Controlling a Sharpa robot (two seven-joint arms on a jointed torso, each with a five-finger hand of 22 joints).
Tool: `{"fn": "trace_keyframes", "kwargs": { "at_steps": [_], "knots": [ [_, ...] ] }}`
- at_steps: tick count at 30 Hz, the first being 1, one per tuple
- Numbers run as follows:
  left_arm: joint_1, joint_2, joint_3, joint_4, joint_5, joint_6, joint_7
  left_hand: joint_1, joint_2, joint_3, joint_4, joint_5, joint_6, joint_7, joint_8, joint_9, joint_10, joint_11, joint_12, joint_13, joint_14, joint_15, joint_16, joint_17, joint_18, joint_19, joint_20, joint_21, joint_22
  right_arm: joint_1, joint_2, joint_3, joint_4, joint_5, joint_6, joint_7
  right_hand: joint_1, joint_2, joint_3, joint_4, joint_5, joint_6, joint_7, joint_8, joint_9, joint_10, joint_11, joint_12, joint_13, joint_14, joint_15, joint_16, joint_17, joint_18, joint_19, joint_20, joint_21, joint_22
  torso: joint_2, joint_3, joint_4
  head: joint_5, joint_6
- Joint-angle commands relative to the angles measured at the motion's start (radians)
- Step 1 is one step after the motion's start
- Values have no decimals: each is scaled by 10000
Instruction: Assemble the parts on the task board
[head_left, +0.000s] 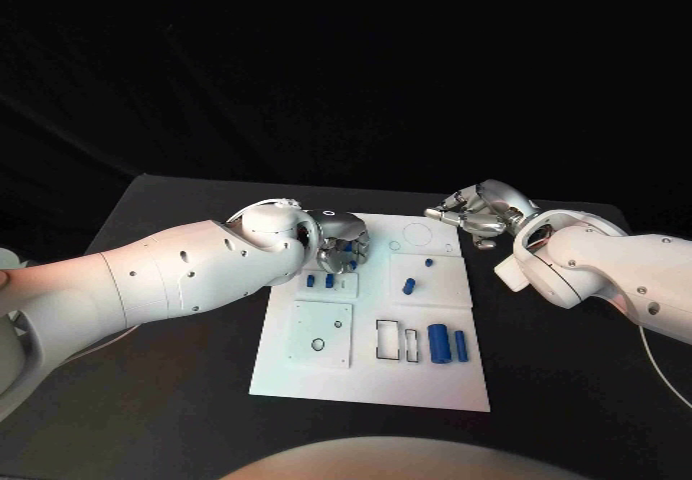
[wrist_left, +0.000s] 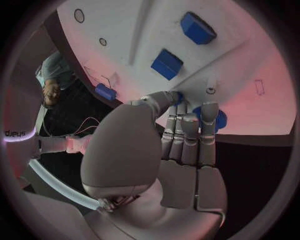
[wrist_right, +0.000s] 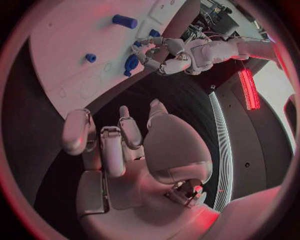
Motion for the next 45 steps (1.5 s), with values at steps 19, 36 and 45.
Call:
{"fn": "trace_keyframes", "kwargs": {
  "at_steps": [19,36,45],
  "knots": [
    [-39,-299,-1,304,-67,-1302,552,-448,206,113,-361,-70,461,1,-95,32,802,-142,-156,45,1033,-126,386,939,-314,1013,-58,755,1120,-5,16,1,3,-99,38,102,-12,123,-75,-5,28,-46,-43,76,-16,12,-12,-18,9,624,11,-44,856,200,-51,13,-58,6,-9,-8,2,1,52],
    [-34,-1471,196,1379,75,-1430,358,-525,197,103,-358,-66,485,-2,-117,37,847,-147,-212,38,1076,-130,390,957,-325,1062,-61,773,1156,-7,-16,1,2,-98,31,112,-12,123,-75,-5,28,-46,-43,76,-16,12,-12,-18,9,624,11,-44,856,200,-51,13,-58,6,2,-16,6,26,71],
    [-41,-1857,201,1427,176,-1421,315,-543,175,103,-373,-64,486,-6,-134,38,856,-150,-247,32,1079,-134,380,935,-320,1053,-63,760,1131,-10,-29,1,6,-98,32,108,-12,123,-75,-5,28,-46,-43,76,-16,12,-12,-18,9,624,11,-44,856,200,-51,13,-58,6,-3,-15,22,21,54]
  ]
}}
